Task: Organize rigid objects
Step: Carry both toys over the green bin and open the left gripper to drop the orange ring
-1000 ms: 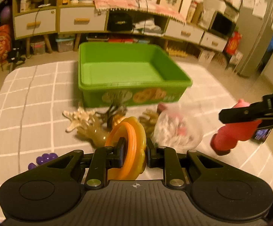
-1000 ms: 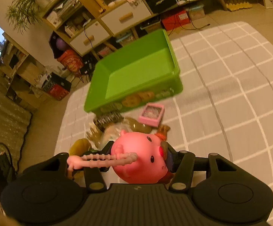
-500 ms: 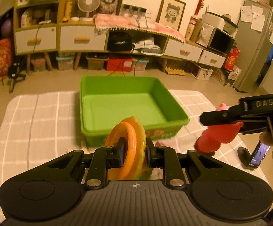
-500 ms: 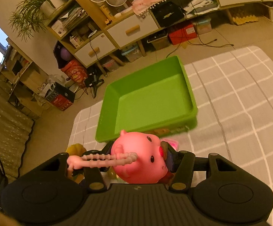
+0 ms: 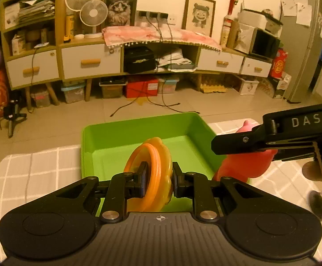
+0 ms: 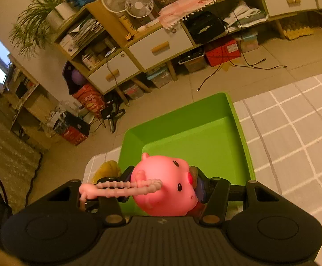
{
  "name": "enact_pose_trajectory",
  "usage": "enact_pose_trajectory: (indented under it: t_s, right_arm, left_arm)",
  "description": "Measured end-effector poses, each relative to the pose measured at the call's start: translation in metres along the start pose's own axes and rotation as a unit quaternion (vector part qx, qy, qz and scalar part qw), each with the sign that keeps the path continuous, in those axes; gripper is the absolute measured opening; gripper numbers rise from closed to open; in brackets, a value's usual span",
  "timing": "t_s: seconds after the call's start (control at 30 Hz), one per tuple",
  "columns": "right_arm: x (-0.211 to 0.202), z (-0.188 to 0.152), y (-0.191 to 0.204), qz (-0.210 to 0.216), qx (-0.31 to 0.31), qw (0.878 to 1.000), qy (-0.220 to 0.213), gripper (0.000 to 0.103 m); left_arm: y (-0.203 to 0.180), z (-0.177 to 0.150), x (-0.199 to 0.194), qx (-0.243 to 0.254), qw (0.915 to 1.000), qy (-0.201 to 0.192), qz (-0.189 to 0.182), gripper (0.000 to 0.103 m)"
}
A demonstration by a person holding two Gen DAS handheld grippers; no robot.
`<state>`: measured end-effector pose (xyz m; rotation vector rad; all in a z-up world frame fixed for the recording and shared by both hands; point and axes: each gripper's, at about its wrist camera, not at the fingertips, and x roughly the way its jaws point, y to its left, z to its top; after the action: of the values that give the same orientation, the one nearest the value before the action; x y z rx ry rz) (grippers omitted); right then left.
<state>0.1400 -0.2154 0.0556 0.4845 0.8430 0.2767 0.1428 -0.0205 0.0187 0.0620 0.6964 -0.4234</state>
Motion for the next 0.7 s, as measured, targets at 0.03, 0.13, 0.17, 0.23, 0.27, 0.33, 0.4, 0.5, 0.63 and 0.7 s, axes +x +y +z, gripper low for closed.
enact_pose_trajectory:
  t_s: [0.03, 0.13, 0.17, 0.23, 0.27, 0.33, 0.4, 0.5, 0.63, 0.7]
  right_arm:
    - [0.006, 0.003, -0.003, 0.002, 0.004, 1.0, 0.0, 0.028]
    - [0.024, 0.012, -0.015, 0.007, 0.016, 1.0, 0.006, 0.028]
    - [0.03, 0.014, -0.018, 0.008, 0.021, 1.0, 0.008, 0.028]
    - [0.041, 0.018, -0.025, 0.003, 0.029, 0.999, 0.012, 0.028]
    - [0.046, 0.019, -0.028, 0.0, 0.03, 0.999, 0.014, 0.028]
    - [0.055, 0.021, -0.033, -0.008, 0.033, 0.999, 0.019, 0.028]
    - [0.062, 0.023, -0.039, -0.01, 0.042, 0.999, 0.023, 0.028]
    - [0.069, 0.027, -0.045, -0.005, 0.06, 0.998, 0.027, 0.028]
    - [0.073, 0.029, -0.052, 0.009, 0.087, 0.996, 0.034, 0.028]
    - [0.074, 0.03, -0.054, 0.008, 0.094, 0.995, 0.035, 0.028]
  left_arm:
    - [0.001, 0.001, 0.008, 0.0, 1.0, 0.001, 0.002, 0.026]
    - [0.005, 0.003, 0.028, -0.005, 0.9999, 0.007, 0.01, 0.026]
    - [0.008, 0.004, 0.032, -0.01, 0.9998, 0.009, 0.012, 0.026]
    - [0.014, 0.004, 0.042, -0.02, 0.9997, 0.01, 0.012, 0.028]
    - [0.016, 0.003, 0.046, -0.023, 0.9996, 0.01, 0.012, 0.03]
    - [0.018, 0.003, 0.048, -0.022, 0.9997, 0.005, 0.012, 0.047]
    - [0.016, 0.001, 0.046, -0.01, 0.9999, -0.005, 0.008, 0.064]
    - [0.01, -0.002, 0.044, 0.013, 0.9997, -0.016, -0.015, 0.071]
    - [0.003, -0.006, 0.045, 0.036, 0.9978, -0.008, -0.056, 0.069]
    - [0.001, -0.008, 0.046, 0.047, 0.9965, -0.006, -0.068, 0.067]
